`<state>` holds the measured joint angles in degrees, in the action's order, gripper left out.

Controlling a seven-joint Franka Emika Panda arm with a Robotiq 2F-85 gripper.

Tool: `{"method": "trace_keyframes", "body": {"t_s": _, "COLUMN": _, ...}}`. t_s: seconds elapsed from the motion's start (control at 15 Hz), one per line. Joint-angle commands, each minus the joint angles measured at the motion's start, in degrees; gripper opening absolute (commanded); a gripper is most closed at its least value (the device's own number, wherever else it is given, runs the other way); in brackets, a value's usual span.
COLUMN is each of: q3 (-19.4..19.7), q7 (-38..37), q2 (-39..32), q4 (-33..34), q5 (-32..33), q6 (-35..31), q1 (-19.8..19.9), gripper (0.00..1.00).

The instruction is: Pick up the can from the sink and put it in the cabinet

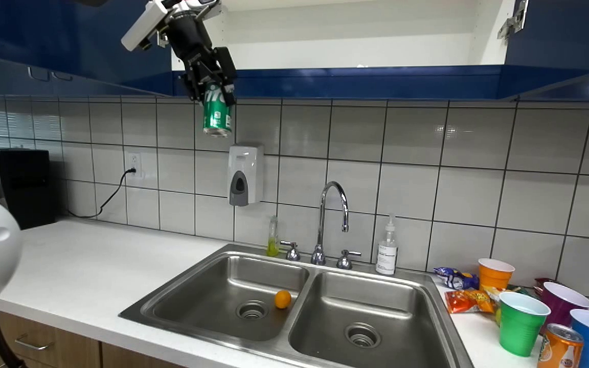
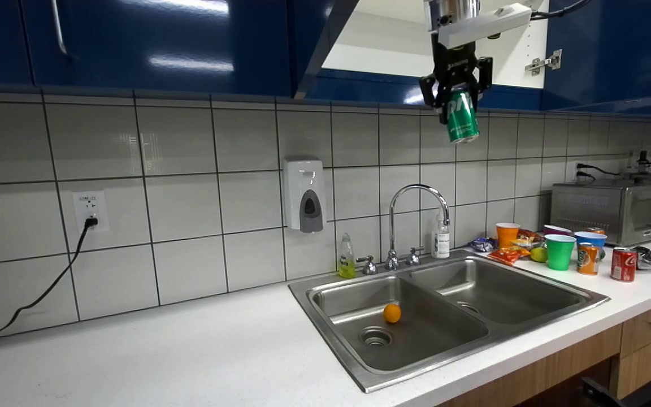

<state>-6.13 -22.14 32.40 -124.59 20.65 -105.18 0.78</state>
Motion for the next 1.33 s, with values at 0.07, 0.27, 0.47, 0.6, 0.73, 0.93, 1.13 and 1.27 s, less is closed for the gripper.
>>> {"method": "trace_keyframes", "body": {"t_s": 0.07, "q3": -0.9, "q7": 0.6, "q2": -1.1, "q4": 2.8, "q5": 1.1, "q6": 0.2, "q1": 1.7, "gripper": 0.4}}
{"method": "trace_keyframes", "body": {"t_s": 0.27, "q3": -0.7, "q7": 0.7, "q2": -1.4, "q4": 3.2, "q5": 1.0, "q6": -0.2, "q1": 1.7, "gripper": 0.4}}
{"method": "trace_keyframes", "body": {"t_s": 0.47, "q3": -0.4, "q7": 0.9, "q2": -1.8, "q4": 3.3, "q5": 0.7, "q6": -0.8, "q1": 1.6, "gripper": 0.4}}
{"method": "trace_keyframes", "body": {"t_s": 0.6, "q3": 0.1, "q7": 1.4, "q2": -2.1, "q4": 3.1, "q5": 0.1, "q6": -1.7, "q1": 1.3, "gripper": 0.4}}
{"method": "trace_keyframes", "body": {"t_s": 0.73, "q3": 0.3, "q7": 1.4, "q2": -2.5, "q4": 2.8, "q5": 0.0, "q6": -2.8, "q1": 1.3, "gripper": 0.4}}
{"method": "trace_keyframes", "body": {"t_s": 0.93, "q3": 0.6, "q7": 1.5, "q2": -3.2, "q4": 2.7, "q5": -0.2, "q6": -4.5, "q1": 1.3, "gripper": 0.4}}
{"method": "trace_keyframes", "body": {"t_s": 1.13, "q3": 0.7, "q7": 1.5, "q2": -3.5, "q4": 3.0, "q5": -0.2, "q6": -5.1, "q1": 1.4, "gripper": 0.4}}
{"method": "trace_keyframes", "body": {"t_s": 1.27, "q3": 0.6, "q7": 1.6, "q2": -3.4, "q4": 3.3, "q5": -0.2, "q6": -5.1, "q1": 1.3, "gripper": 0.4}}
